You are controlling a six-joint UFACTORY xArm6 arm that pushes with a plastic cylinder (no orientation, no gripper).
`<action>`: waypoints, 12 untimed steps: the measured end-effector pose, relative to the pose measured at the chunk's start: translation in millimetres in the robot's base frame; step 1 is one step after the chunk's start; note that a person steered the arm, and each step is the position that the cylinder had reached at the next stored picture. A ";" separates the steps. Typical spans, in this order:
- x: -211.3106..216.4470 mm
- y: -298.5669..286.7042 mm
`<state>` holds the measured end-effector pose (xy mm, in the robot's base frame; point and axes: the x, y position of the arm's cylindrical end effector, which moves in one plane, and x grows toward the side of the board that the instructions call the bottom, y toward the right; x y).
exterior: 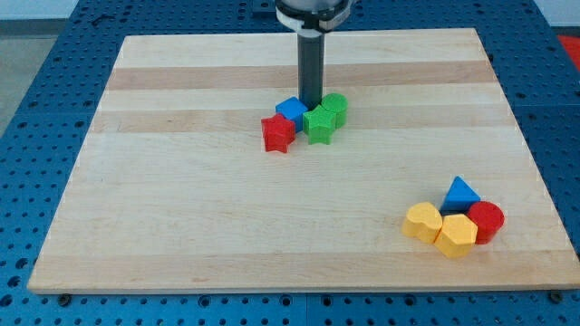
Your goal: Move the green circle closer to the blue triangle
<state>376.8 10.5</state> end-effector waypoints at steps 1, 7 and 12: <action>30.2 -0.1; 14.5 58.7; 38.9 -42.6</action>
<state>415.7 -32.1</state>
